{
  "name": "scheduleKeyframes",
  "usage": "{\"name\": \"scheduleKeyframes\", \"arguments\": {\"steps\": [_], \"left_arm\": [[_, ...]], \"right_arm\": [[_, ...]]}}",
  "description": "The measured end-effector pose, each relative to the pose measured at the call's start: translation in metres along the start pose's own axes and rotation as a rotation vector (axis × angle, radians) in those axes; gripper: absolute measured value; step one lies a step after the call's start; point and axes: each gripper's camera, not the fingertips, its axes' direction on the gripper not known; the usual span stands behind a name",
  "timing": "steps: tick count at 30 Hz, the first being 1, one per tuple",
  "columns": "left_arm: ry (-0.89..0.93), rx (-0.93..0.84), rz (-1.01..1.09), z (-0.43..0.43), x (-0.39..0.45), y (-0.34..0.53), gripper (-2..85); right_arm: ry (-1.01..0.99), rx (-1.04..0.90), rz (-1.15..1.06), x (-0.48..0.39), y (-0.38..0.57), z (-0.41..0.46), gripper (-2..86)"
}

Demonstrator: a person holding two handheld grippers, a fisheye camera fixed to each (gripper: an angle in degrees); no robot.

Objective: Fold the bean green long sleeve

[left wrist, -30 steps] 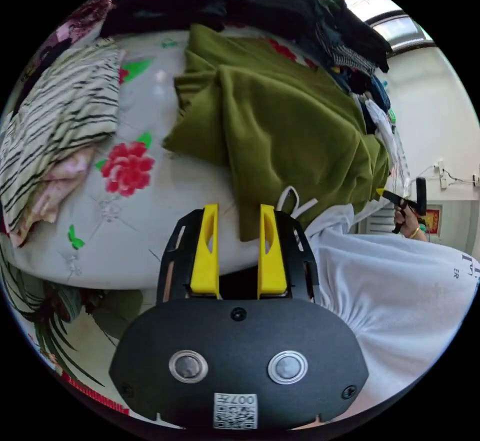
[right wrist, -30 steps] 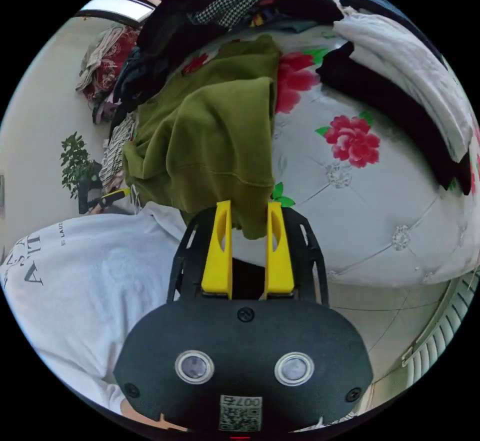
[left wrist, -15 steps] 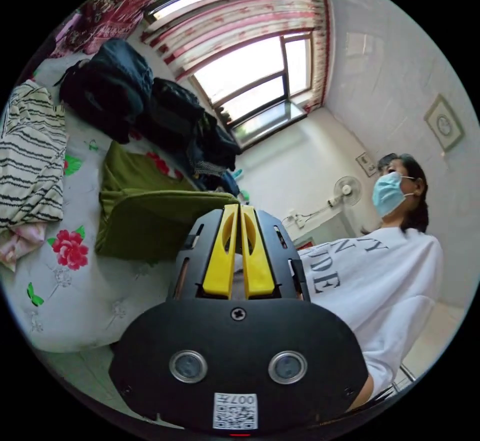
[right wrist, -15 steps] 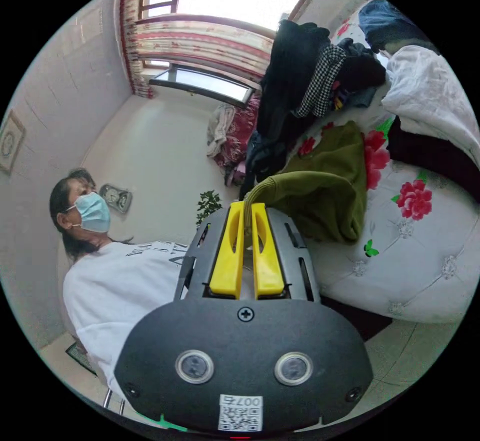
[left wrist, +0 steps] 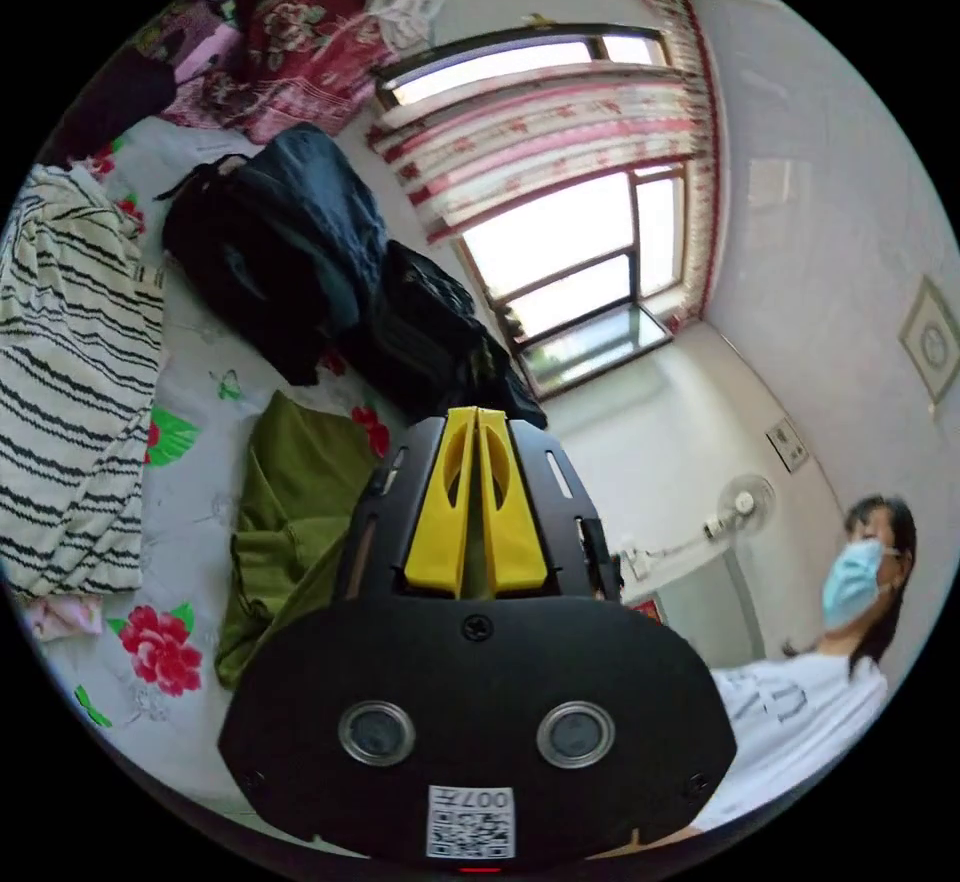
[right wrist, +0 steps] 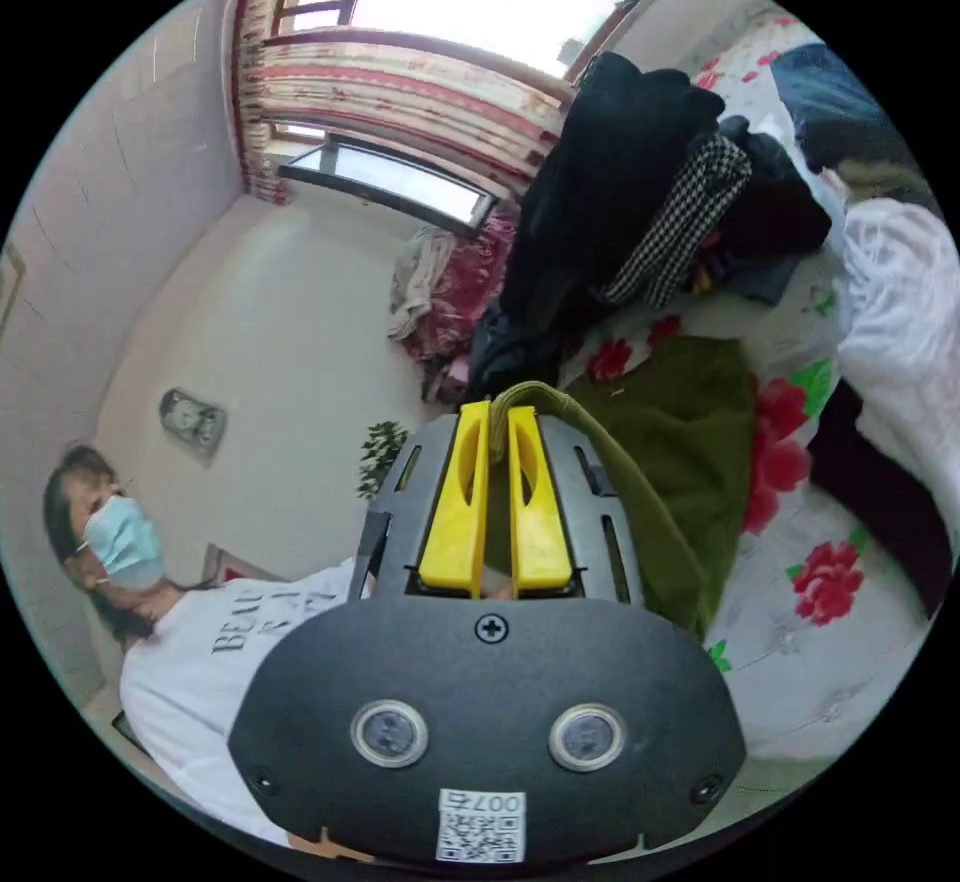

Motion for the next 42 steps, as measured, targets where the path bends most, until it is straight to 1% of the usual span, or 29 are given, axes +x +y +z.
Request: {"name": "scheduleKeyframes", "arguments": {"steps": [1, 2, 3, 5, 7, 9, 10, 12, 16, 19, 22, 23, 25, 26, 27, 28, 29, 30, 32, 34, 35, 36, 39, 41, 42], "left_arm": [[-0.046, 0.045, -0.032, 0.009, -0.007, -0.008, 4.3], [-0.140, 0.112, -0.086, 0.027, -0.019, -0.019, 5.5], [-0.237, 0.110, -0.123, 0.045, -0.027, -0.026, 6.2], [-0.375, 0.049, -0.155, 0.069, -0.034, -0.025, 6.7], [-0.454, -0.030, -0.110, 0.087, -0.037, -0.014, 6.9], [-0.541, -0.165, -0.043, 0.105, -0.046, 0.012, 7.3], [-0.570, -0.200, -0.037, 0.108, -0.050, 0.019, 7.4], [-0.641, -0.306, -0.018, 0.119, -0.063, 0.036, 8.0], [-0.693, -0.369, 0.065, 0.143, -0.060, 0.020, 8.5], [-0.718, -0.455, 0.154, 0.185, -0.054, 0.002, 8.2], [-0.798, -0.609, 0.153, 0.235, -0.068, 0.000, 3.0], [-0.840, -0.678, 0.128, 0.249, -0.076, 0.003, 0.9], [-0.826, -0.656, 0.157, 0.253, -0.070, 0.002, -0.1], [-0.817, -0.615, 0.187, 0.248, -0.060, 0.000, -0.4], [-0.820, -0.541, 0.211, 0.237, -0.046, -0.003, -0.5], [-0.817, -0.494, 0.223, 0.230, -0.038, -0.004, -0.5], [-0.792, -0.410, 0.236, 0.216, -0.025, -0.005, -0.3], [-0.778, -0.338, 0.233, 0.208, -0.018, -0.004, 0.0], [-0.779, -0.283, 0.216, 0.207, -0.021, -0.001, 1.3], [-0.829, -0.336, 0.185, 0.219, -0.040, 0.004, 3.7], [-0.874, -0.387, 0.104, 0.223, -0.056, 0.008, 5.7], [-0.867, -0.403, 0.034, 0.221, -0.062, 0.010, 6.5], [-0.835, -0.348, 0.061, 0.201, -0.041, 0.023, 7.7], [-0.848, -0.370, 0.080, 0.193, -0.030, 0.036, 8.3], [-0.849, -0.391, 0.084, 0.189, -0.024, 0.048, 8.7]], "right_arm": [[0.077, 0.011, -0.010, 0.001, -0.013, 0.009, 2.9], [0.256, 0.018, 0.007, 0.009, -0.034, 0.030, 3.8], [0.402, 0.004, 0.048, 0.023, -0.047, 0.051, 4.7], [0.501, -0.004, 0.119, 0.046, -0.046, 0.072, 6.1], [0.472, 0.015, 0.152, 0.063, -0.029, 0.082, 7.3], [0.426, 0.041, 0.174, 0.084, 0.008, 0.083, 8.3], [0.438, 0.041, 0.184, 0.089, 0.017, 0.083, 8.4], [0.546, 0.051, 0.188, 0.098, 0.040, 0.081, 8.8], [0.619, -0.012, 0.118, 0.092, 0.023, 0.100, 8.7], [0.715, -0.125, 0.031, 0.086, 0.003, 0.139, 7.3], [0.808, -0.312, 0.036, 0.103, 0.000, 0.182, 2.9], [0.883, -0.371, 0.032, 0.108, 0.001, 0.193, 1.7], [0.927, -0.349, -0.038, 0.097, -0.004, 0.189, 0.9], [0.960, -0.267, -0.070, 0.082, -0.012, 0.174, 0.6], [0.965, -0.168, -0.110, 0.063, -0.020, 0.155, 0.7], [0.956, -0.127, -0.133, 0.054, -0.023, 0.146, 0.7], [0.942, -0.064, -0.171, 0.041, -0.029, 0.133, 1.0], [0.914, -0.041, -0.197, 0.035, -0.035, 0.128, 1.4], [0.899, -0.039, -0.178, 0.047, -0.040, 0.133, 2.6], [0.936, -0.105, -0.085, 0.082, -0.039, 0.147, 4.0], [0.937, -0.180, 0.025, 0.108, -0.034, 0.152, 4.9], [0.876, -0.196, 0.082, 0.121, -0.024, 0.147, 5.7], [0.749, -0.081, 0.106, 0.117, 0.017, 0.112, 7.3], [0.692, -0.065, 0.075, 0.110, 0.047, 0.097, 7.8], [0.672, -0.103, 0.063, 0.109, 0.065, 0.094, 7.9]]}}
